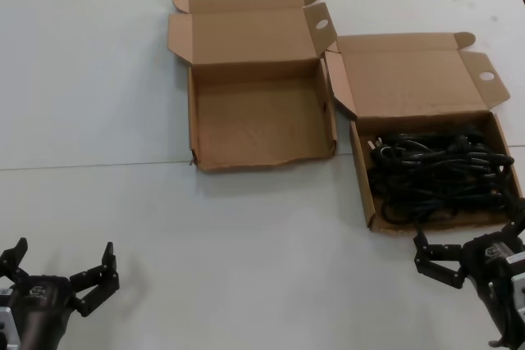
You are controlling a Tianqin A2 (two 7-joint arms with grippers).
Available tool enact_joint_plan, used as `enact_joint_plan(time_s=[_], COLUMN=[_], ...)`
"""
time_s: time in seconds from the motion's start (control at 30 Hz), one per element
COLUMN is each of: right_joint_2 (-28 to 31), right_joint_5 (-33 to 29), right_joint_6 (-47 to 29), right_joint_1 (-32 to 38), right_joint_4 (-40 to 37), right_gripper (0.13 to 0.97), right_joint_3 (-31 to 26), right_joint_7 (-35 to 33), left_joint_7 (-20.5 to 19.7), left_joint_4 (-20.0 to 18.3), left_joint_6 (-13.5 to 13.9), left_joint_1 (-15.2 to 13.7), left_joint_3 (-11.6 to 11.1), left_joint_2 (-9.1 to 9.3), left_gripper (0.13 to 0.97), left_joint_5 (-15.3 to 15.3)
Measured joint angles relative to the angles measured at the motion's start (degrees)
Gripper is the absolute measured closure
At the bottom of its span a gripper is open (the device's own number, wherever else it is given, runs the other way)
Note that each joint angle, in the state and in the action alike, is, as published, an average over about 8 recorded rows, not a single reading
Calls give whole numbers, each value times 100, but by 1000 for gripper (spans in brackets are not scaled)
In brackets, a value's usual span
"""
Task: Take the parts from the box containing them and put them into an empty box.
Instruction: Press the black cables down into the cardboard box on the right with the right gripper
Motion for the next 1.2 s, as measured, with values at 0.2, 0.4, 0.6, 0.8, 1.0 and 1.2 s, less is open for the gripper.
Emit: enact_joint_plan(time_s=[0.2,0.4,0.6,0.8,1.0,1.2], right_joint_2=[-182,-449,-275,70,122,217], right_joint_5=[-65,-190,-440,-1389,-2766,-3638], right_joint_6=[-164,-477,-508,-775,-1796,-3076], right_joint_1=[13,56,99,97,38,116], right_joint_4=[-21,-58,-20,189,570,1009], right_gripper=[129,129,129,129,129,129], right_joint_3=[167,442,325,236,708,1208], right_joint_7=[0,0,0,0,0,0], left_joint_7=[0,0,0,0,0,0], left_joint_4=[0,0,0,0,0,0], left_joint_6=[0,0,0,0,0,0], left_joint_1=[0,0,0,0,0,0], left_joint_3=[0,0,0,0,0,0], left_joint_2=[0,0,0,0,0,0], left_gripper=[244,332,437,598,713,814], left_joint_5=[0,0,0,0,0,0])
